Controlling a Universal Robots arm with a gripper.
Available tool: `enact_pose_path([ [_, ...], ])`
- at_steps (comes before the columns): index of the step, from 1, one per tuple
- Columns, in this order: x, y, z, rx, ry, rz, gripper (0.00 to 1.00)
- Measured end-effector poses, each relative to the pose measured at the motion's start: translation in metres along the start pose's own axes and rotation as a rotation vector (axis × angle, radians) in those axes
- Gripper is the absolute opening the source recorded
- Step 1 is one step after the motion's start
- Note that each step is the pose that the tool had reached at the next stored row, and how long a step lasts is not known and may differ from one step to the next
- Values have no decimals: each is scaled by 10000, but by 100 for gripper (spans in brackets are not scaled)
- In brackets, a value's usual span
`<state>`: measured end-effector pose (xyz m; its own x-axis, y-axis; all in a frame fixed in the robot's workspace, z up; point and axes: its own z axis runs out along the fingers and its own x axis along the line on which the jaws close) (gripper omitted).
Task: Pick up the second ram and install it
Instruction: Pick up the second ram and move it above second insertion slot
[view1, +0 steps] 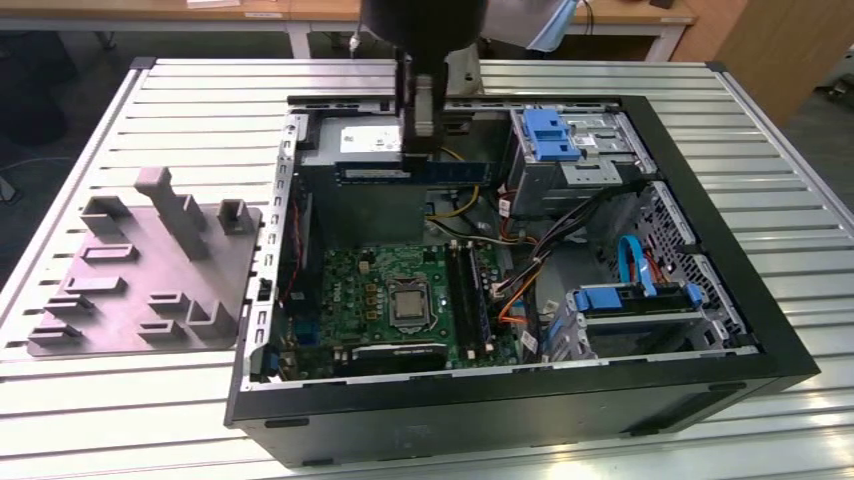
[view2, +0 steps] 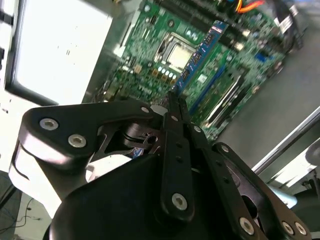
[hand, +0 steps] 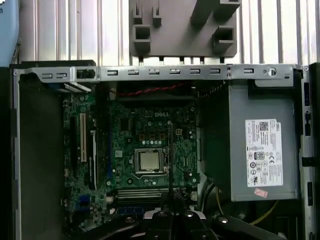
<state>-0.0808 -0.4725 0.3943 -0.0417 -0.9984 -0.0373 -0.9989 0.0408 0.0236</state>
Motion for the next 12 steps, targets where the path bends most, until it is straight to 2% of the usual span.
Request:
enact_pose_path([
  [4, -6, -138, -3, -3, 0, -1, 11],
  [9, -6, -155, -4, -3, 0, 0, 11],
  [12, 19, -157, 5, -3, 0, -1, 11],
])
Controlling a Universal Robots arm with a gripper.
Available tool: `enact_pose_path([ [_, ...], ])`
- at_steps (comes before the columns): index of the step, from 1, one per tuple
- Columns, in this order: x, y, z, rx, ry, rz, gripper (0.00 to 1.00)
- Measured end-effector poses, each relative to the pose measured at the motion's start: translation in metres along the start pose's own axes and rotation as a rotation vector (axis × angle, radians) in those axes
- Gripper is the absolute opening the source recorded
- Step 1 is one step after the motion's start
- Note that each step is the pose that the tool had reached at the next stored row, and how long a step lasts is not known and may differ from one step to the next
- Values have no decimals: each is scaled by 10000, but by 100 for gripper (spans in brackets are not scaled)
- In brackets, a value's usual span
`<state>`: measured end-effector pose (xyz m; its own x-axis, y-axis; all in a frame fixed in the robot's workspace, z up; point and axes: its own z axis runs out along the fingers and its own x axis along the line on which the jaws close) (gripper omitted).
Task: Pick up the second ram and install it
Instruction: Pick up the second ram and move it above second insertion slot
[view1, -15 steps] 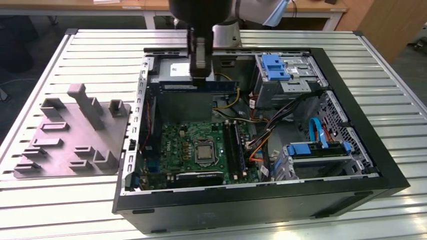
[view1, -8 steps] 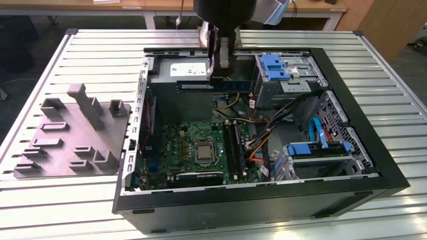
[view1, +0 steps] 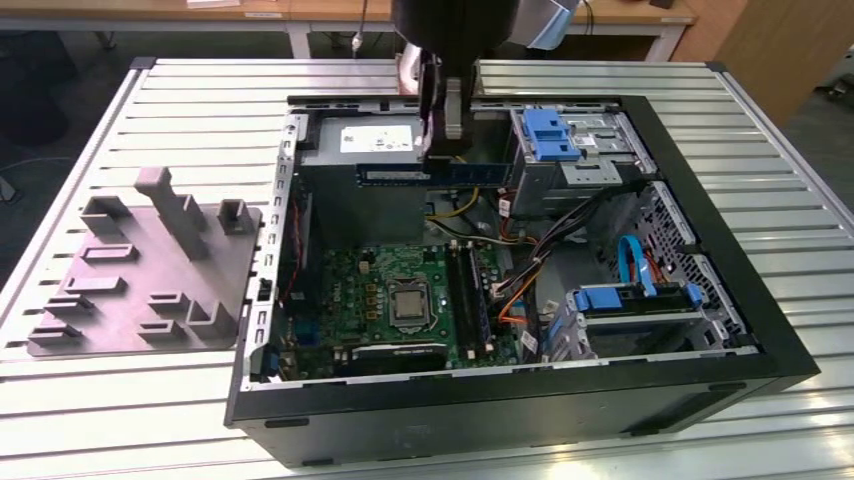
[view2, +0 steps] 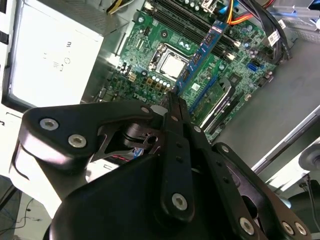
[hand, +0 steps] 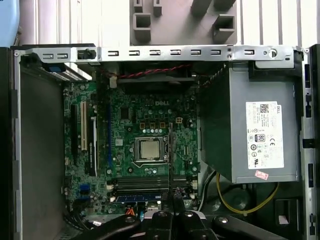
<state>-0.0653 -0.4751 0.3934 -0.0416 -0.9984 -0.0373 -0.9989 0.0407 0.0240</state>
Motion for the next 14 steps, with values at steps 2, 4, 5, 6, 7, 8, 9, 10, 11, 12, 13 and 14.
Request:
enact_pose_path([
  [2, 21, -1, 14, 0, 0, 0, 11],
  [4, 49, -3, 37, 1, -2, 0, 11],
  [5, 62, -4, 55, 1, -5, 0, 11],
  [6, 73, -5, 72, 1, -5, 0, 11],
  [7, 84, -6, 89, 0, -4, 0, 11],
  [8, 93, -7, 107, 0, -5, 0, 11],
  [9, 100, -9, 124, 0, -5, 1, 11],
  [10, 106, -11, 143, 0, -6, 0, 11],
  [11, 110, -13, 161, 0, -5, 1, 11],
  [12, 114, -15, 179, 0, -6, 1, 11],
  [13, 118, -19, 196, 0, -5, 0, 11],
  [14, 120, -25, 214, 0, -6, 0, 11],
])
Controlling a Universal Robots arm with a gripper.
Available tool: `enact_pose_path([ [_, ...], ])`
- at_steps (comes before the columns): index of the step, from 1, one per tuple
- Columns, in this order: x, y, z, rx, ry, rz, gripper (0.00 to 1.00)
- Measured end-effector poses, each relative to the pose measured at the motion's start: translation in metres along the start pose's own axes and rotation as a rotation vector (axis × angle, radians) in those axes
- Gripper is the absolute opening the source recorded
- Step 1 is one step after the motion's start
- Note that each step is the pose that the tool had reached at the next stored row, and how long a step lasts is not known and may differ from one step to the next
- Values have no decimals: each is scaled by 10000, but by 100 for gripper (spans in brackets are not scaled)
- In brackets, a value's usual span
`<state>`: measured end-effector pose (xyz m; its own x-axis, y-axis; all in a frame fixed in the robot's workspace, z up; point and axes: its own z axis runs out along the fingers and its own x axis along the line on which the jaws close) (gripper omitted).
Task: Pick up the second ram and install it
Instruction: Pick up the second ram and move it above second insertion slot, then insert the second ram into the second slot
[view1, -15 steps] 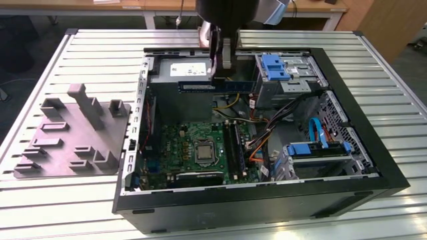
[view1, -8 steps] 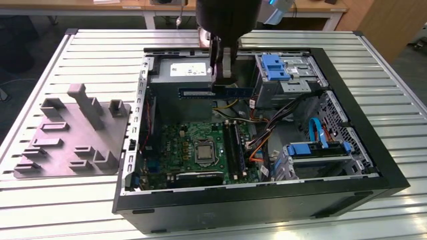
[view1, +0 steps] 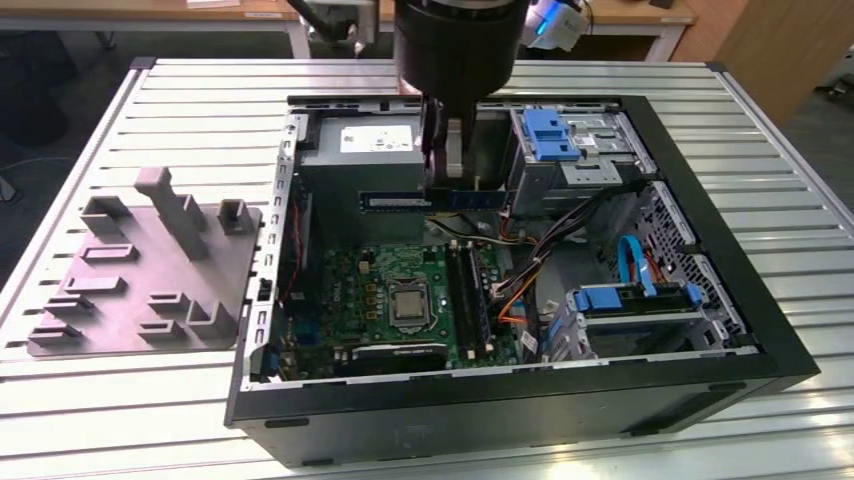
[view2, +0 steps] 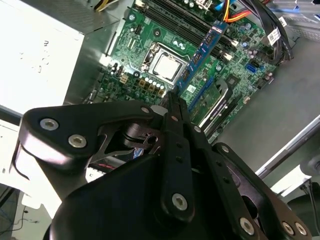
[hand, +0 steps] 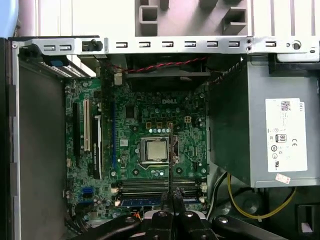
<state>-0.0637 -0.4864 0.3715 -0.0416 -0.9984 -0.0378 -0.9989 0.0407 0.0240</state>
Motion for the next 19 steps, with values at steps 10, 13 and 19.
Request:
enact_pose_path([
  [10, 10, -104, 140, -21, 0, 1, 11],
  [13, 11, -106, 185, -21, 0, 2, 11],
  [19, 12, -108, 199, -28, 1, 1, 11],
])
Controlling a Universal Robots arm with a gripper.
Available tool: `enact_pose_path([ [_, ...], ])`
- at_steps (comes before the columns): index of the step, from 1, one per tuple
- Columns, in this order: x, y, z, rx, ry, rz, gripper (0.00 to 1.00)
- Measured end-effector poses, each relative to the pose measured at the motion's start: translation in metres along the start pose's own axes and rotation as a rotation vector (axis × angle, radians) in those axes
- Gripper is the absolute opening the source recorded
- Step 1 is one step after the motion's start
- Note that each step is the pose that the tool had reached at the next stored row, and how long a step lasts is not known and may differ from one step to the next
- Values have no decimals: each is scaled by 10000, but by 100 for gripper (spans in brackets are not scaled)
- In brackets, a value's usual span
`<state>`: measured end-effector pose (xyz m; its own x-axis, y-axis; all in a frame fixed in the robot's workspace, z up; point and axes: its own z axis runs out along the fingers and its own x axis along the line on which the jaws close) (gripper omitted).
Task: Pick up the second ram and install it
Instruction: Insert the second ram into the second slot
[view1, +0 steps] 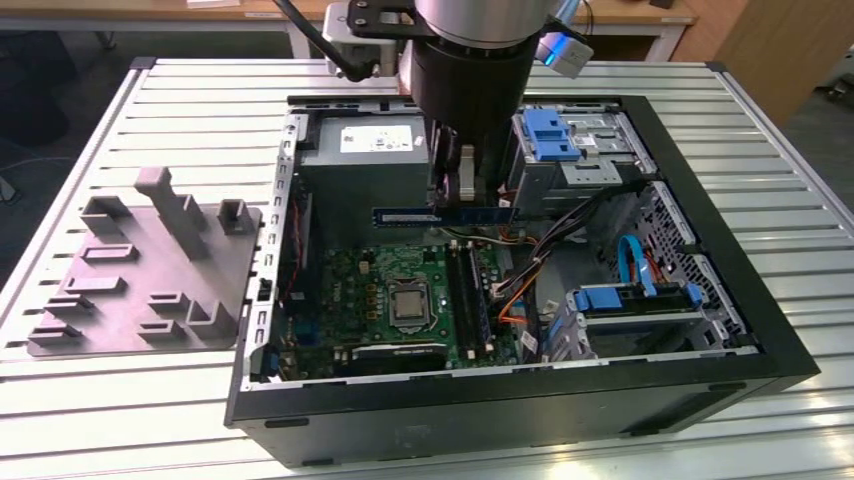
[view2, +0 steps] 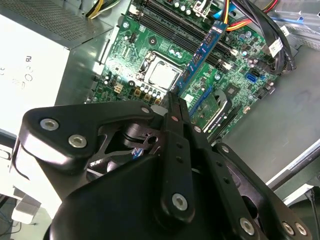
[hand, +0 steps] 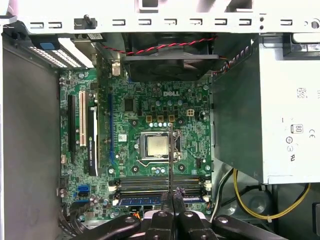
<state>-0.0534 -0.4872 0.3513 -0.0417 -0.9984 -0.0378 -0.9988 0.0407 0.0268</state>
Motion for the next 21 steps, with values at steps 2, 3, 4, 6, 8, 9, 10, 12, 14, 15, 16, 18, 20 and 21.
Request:
enact_pose_path([
  [2, 0, 0, 0, 0, 0, -1, 11],
  [3, 0, 0, 0, -1, 0, 0, 11],
  [4, 0, 0, 0, -1, 0, 0, 11],
  [6, 0, 0, 0, -2, 0, 0, 11],
  [8, 0, 0, 1, -2, -1, 0, 11],
  [9, 0, 0, 0, -3, 0, 0, 11],
  [10, 0, 0, 1, -2, -1, 5, 11],
  [12, 0, -1, 2, 5, -7, 204, 11],
  [14, 0, -1, 3, 19, -16, 553, 11],
  [15, 0, -1, 4, 25, -20, 730, 11],
  [16, 0, -1, 6, 39, -30, 1084, 11],
  [18, 0, 0, 7, 52, -39, 1453, 11],
  [20, 0, -1, 9, 66, -49, 1812, 11],
  [21, 0, -1, 10, 73, -54, 1992, 11],
])
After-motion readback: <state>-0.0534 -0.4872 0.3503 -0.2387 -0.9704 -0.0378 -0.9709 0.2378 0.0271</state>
